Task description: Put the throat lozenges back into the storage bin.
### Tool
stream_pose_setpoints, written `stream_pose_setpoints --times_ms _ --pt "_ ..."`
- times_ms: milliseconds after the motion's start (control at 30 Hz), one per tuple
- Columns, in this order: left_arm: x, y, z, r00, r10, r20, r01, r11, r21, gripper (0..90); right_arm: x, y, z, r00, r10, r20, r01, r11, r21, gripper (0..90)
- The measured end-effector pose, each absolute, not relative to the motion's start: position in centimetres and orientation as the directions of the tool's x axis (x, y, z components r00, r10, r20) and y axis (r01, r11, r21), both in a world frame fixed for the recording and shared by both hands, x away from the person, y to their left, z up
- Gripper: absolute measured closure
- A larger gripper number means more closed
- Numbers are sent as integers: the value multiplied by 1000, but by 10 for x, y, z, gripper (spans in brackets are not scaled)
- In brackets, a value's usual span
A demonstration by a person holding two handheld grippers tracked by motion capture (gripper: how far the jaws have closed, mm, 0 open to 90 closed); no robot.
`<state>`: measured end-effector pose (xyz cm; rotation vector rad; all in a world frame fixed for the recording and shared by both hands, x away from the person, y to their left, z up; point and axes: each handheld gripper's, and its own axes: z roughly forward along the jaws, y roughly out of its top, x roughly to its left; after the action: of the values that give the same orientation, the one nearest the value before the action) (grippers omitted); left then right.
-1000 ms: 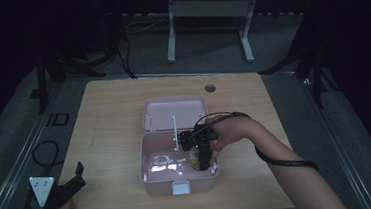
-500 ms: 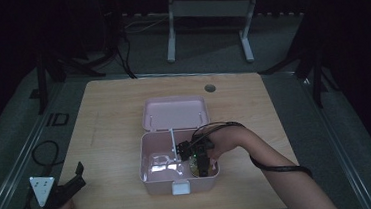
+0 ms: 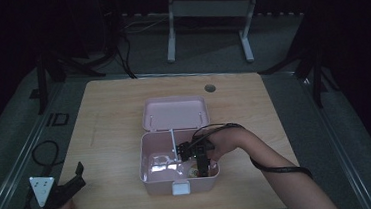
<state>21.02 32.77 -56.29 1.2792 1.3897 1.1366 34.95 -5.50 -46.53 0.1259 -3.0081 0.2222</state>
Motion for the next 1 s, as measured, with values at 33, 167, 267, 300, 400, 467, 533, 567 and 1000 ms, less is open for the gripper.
stream_pose_setpoints --times_ms 33,167,267,300,400,467,533,567,1000 --pt "210 328 -563 -56 998 -31 167 40 985 30 349 -55 -465 -989 -76 126 -93 986 -139 192" --pt "210 328 -563 -56 998 -32 167 41 985 30 349 -56 -459 -990 -86 111 -98 989 -107 192" --pt "210 328 -563 -57 998 -32 167 41 985 30 348 -57 -447 -991 -87 103 -93 994 -59 192" --pt "210 328 -563 -56 998 -31 168 40 985 30 348 -59 -442 -991 -86 99 -90 995 -42 192" --pt "210 328 -563 -57 998 -31 168 41 985 30 348 -64 -424 -994 -68 86 -66 998 16 192" --pt "210 328 -563 -56 998 -31 168 40 985 30 348 -69 -411 -995 -66 76 -61 996 66 179" --pt "210 328 -563 -57 998 -33 165 42 985 30 348 -76 -400 -993 -79 90 -69 992 108 115" --pt "210 328 -563 -56 998 -33 167 42 985 30 347 -81 -394 -994 -79 82 -68 989 129 119" --pt "210 328 -563 -58 998 -31 167 41 985 30 360 -145 -369 -999 15 -35 4 956 292 119"
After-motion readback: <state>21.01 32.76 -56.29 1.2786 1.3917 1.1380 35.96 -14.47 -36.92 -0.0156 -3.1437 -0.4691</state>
